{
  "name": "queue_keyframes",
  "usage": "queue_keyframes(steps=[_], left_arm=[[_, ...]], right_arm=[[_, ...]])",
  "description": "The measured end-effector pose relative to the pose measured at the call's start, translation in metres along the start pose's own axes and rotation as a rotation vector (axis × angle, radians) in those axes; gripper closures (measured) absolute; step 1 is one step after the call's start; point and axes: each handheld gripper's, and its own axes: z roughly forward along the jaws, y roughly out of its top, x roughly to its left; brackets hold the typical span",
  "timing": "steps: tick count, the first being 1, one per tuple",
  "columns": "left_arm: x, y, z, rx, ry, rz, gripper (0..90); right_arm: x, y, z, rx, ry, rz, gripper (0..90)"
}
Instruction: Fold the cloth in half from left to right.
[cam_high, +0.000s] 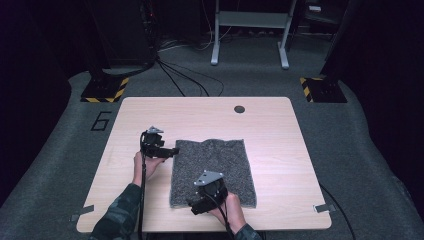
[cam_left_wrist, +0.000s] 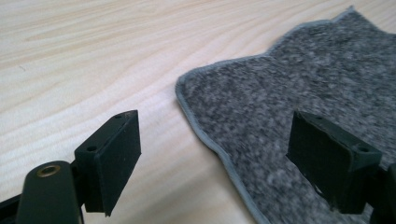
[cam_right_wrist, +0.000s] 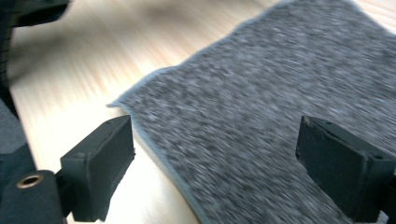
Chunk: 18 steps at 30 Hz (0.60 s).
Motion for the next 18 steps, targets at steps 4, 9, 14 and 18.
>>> queue_keyframes(steps=[4,9,14,18], left_arm=[[0.002,0.007,0.012,0.006,0.002,-0.003,19.5],[0.002,0.011,0.024,0.017,0.006,0.001,21.1],[0.005,0.012,0.032,0.021,0.006,-0.008,24.3],[0.006,0.012,0.035,0.01,0.008,-0.019,26.5]], right_arm=[[0.011,0.006,0.011,0.019,0.022,-0.032,15.0],[0.027,0.012,0.024,0.043,0.049,-0.082,21.4],[0.036,0.014,0.037,0.083,0.074,-0.127,30.7],[0.042,0.015,0.046,0.068,0.089,-0.127,32.5]])
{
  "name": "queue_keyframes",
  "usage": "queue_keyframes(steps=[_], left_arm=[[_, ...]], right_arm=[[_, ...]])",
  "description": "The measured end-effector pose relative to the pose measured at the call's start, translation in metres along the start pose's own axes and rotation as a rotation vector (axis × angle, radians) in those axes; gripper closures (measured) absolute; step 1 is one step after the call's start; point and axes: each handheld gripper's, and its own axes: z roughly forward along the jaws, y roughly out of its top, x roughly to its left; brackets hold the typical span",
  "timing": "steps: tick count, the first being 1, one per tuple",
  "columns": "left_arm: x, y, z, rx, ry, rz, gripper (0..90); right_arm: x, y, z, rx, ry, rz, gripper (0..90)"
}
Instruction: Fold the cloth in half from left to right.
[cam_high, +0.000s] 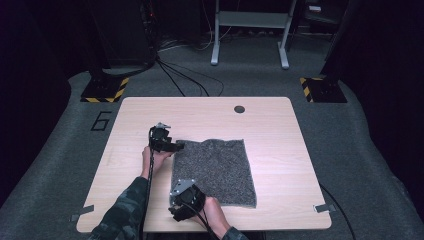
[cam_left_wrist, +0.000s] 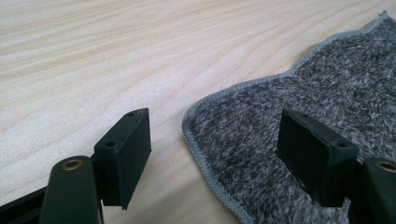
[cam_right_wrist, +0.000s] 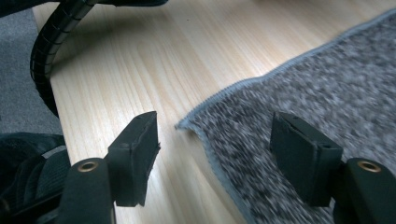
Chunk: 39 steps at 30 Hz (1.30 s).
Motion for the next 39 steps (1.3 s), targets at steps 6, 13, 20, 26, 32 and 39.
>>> queue_keyframes(steps=[6,13,20,26,32,39], left_arm=[[0.004,0.0,0.004,0.031,0.009,0.039,32.4],[0.003,0.0,0.006,0.012,0.02,0.024,46.3],[0.003,0.0,0.007,0.011,0.03,0.051,62.5],[0.002,-0.001,0.009,-0.001,0.036,0.013,77.9],[0.001,-0.001,0.009,0.001,0.03,0.028,84.8],[0.0,0.001,0.001,-0.021,0.031,0.019,85.6]], right_arm=[[0.004,0.004,0.009,-0.003,0.001,0.023,41.5],[0.012,0.007,0.016,-0.001,-0.042,0.011,58.6],[0.014,0.005,0.019,0.013,-0.051,-0.003,72.4],[0.014,0.002,0.018,0.011,-0.058,-0.001,80.1],[0.015,0.001,0.017,-0.011,-0.052,0.016,85.2],[0.014,-0.002,0.001,-0.044,-0.041,0.025,85.7]])
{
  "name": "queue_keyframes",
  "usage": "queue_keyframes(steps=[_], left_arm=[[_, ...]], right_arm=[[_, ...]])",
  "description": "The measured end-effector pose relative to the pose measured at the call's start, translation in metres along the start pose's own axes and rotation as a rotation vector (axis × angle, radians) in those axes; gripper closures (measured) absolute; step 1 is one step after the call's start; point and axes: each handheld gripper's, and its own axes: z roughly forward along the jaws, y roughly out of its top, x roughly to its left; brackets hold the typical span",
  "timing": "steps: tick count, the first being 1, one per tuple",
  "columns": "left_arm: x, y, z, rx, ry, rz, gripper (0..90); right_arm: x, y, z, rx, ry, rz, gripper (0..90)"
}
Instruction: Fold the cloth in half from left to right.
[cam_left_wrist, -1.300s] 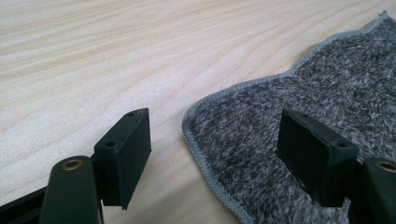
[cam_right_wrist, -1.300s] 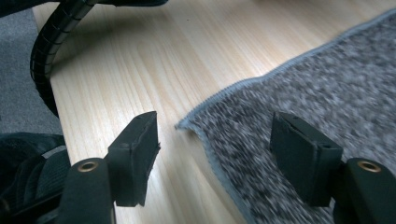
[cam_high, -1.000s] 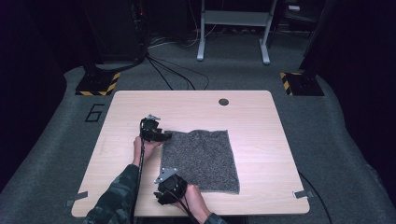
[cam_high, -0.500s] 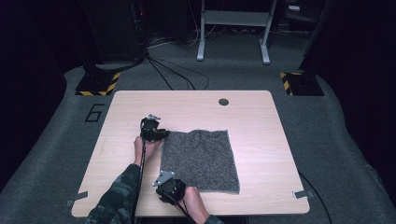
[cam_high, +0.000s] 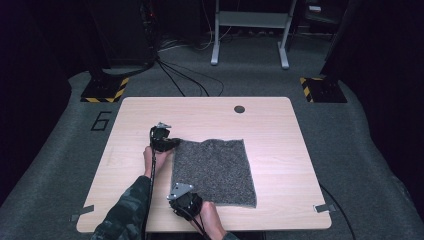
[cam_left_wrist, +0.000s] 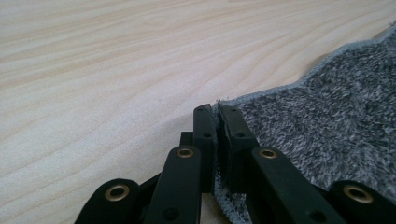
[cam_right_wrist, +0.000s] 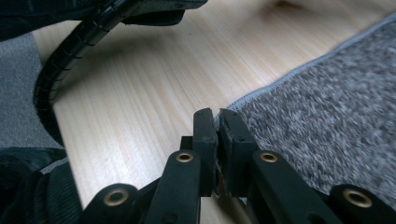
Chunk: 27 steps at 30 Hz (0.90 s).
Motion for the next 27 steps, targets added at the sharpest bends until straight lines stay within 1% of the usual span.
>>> queue_keyframes(steps=[1,2,3,4,5,7,8,10,11,13,14,15,16,17,18,19,20,21,22,24,25,27], left_arm=[[-0.001,0.001,-0.001,-0.009,0.002,0.001,85.6],[-0.001,0.001,-0.003,-0.012,0.005,0.003,85.6],[0.0,0.003,-0.005,-0.006,0.002,0.013,85.7],[-0.001,0.004,-0.007,-0.013,0.009,0.018,85.9],[0.0,0.005,-0.009,-0.013,0.01,0.024,85.9],[0.001,0.009,-0.011,-0.013,0.007,0.024,86.0],[0.001,0.01,-0.013,-0.012,0.006,0.025,86.0],[0.0,0.015,-0.016,-0.014,0.002,0.026,86.0],[-0.001,0.017,-0.017,-0.019,0.008,0.039,86.0],[-0.003,0.022,-0.02,-0.013,0.006,0.055,86.0],[-0.004,0.024,-0.021,-0.015,0.016,0.051,86.0],[-0.004,0.026,-0.022,-0.017,0.015,0.057,86.0],[-0.003,0.028,-0.024,-0.008,0.011,0.061,86.0],[-0.003,0.03,-0.024,-0.013,0.016,0.059,86.1],[-0.003,0.031,-0.025,-0.015,0.026,0.069,86.1],[-0.004,0.033,-0.026,-0.012,0.026,0.07,86.1],[-0.003,0.034,-0.027,-0.002,0.024,0.076,86.1],[-0.003,0.035,-0.028,-0.016,0.026,0.067,86.1],[-0.002,0.037,-0.031,-0.014,0.027,0.068,86.1],[0.0,0.041,-0.035,-0.011,0.029,0.074,86.1],[0.0,0.043,-0.037,-0.019,0.033,0.074,86.1],[0.001,0.047,-0.043,-0.012,0.043,0.09,86.2]], right_arm=[[0.001,0.0,-0.002,-0.019,-0.009,0.011,85.7],[0.0,-0.001,-0.005,-0.015,-0.003,-0.004,85.8],[0.001,-0.002,-0.007,-0.021,-0.006,0.008,86.0],[0.001,-0.002,-0.009,-0.029,-0.01,0.0,86.1],[0.002,-0.002,-0.012,-0.027,-0.004,0.017,86.1],[0.002,-0.003,-0.017,-0.051,-0.008,-0.001,86.2],[0.003,-0.003,-0.02,-0.053,-0.008,0.007,86.3],[0.003,-0.003,-0.025,-0.066,-0.014,0.006,86.4],[0.003,-0.003,-0.027,-0.081,-0.018,0.014,86.4],[0.001,-0.002,-0.032,-0.098,-0.018,0.018,86.5],[0.0,-0.002,-0.034,-0.108,-0.014,0.025,86.5],[-0.001,-0.001,-0.036,-0.12,-0.016,0.032,86.6],[-0.001,0.0,-0.038,-0.126,-0.02,0.035,86.5],[-0.002,0.002,-0.04,-0.135,-0.017,0.038,86.6],[-0.003,0.003,-0.042,-0.141,-0.016,0.041,86.7],[-0.003,0.005,-0.044,-0.153,-0.016,0.04,86.7],[-0.003,0.007,-0.045,-0.163,-0.017,0.041,86.7],[-0.003,0.009,-0.047,-0.176,-0.017,0.045,86.7],[-0.003,0.011,-0.049,-0.181,-0.012,0.04,86.7],[-0.001,0.016,-0.051,-0.199,-0.016,0.032,86.7],[0.0,0.018,-0.051,-0.204,-0.015,0.028,86.7],[0.002,0.023,-0.053,-0.215,-0.012,0.019,86.8]])
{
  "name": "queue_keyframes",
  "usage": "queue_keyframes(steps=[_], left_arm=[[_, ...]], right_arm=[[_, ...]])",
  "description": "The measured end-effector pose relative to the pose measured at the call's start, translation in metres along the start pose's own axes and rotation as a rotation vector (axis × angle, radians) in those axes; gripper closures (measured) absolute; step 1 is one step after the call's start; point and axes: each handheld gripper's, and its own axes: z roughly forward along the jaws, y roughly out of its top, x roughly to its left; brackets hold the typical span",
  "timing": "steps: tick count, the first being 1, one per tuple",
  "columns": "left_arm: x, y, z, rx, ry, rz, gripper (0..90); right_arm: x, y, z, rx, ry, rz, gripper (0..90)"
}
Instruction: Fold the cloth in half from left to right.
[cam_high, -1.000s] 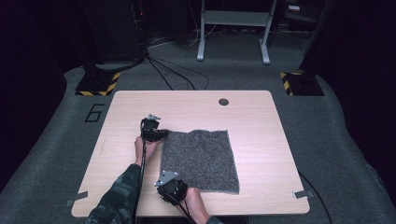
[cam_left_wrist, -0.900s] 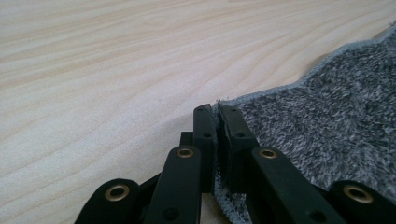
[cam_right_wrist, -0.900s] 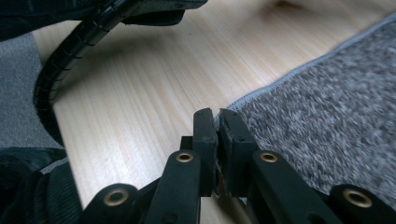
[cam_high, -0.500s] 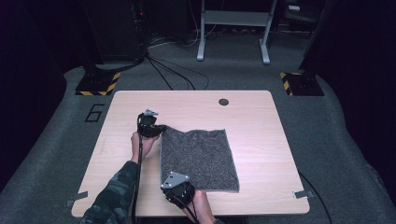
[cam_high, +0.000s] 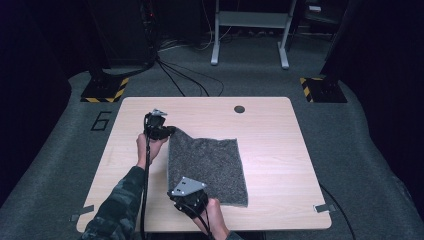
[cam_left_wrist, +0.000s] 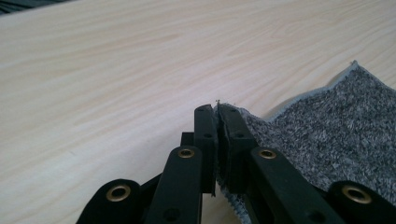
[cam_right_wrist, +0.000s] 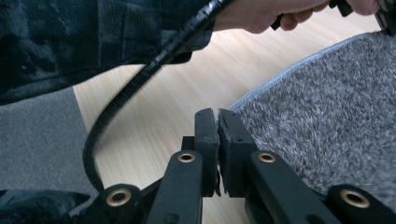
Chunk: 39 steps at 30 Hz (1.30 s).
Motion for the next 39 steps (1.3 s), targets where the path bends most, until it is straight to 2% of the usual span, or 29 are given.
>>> queue_keyframes(steps=[1,3,7,8,10,13,17,21,30,34,36,39], left_arm=[[0.001,0.002,-0.003,0.01,0.0,0.001,86.2],[0.003,0.006,-0.009,-0.007,0.01,-0.014,86.2],[0.006,0.018,-0.022,-0.013,0.026,-0.01,86.3],[0.006,0.022,-0.025,-0.018,0.037,0.006,86.3],[0.004,0.028,-0.03,-0.024,0.039,0.001,86.2],[-0.003,0.035,-0.032,-0.017,0.047,0.042,86.2],[-0.017,0.041,-0.025,-0.025,0.03,0.058,86.2],[-0.03,0.046,-0.014,-0.01,0.014,0.087,86.1],[-0.055,0.055,0.009,0.013,-0.019,0.116,85.9],[-0.065,0.057,0.02,0.031,-0.028,0.13,85.7],[-0.069,0.057,0.027,0.04,-0.038,0.128,85.6],[-0.075,0.056,0.037,0.044,-0.049,0.138,85.2]], right_arm=[[0.001,0.003,0.0,-0.003,0.001,-0.005,86.8],[0.001,0.009,-0.001,-0.019,0.004,-0.027,86.8],[0.002,0.021,-0.006,-0.053,-0.002,-0.037,86.8],[0.002,0.023,-0.008,-0.063,-0.006,-0.034,86.8],[0.002,0.026,-0.011,-0.085,-0.013,-0.025,86.8],[0.0,0.023,-0.017,-0.093,-0.017,-0.012,86.8],[-0.002,0.014,-0.025,-0.093,-0.032,0.004,86.7],[-0.007,0.002,-0.031,-0.079,-0.058,0.029,86.8],[-0.018,-0.02,-0.045,-0.052,-0.102,0.066,86.7],[-0.024,-0.03,-0.048,-0.021,-0.116,0.079,86.6],[-0.025,-0.036,-0.05,-0.01,-0.142,0.089,86.7],[-0.03,-0.043,-0.054,0.007,-0.145,0.095,86.7]])
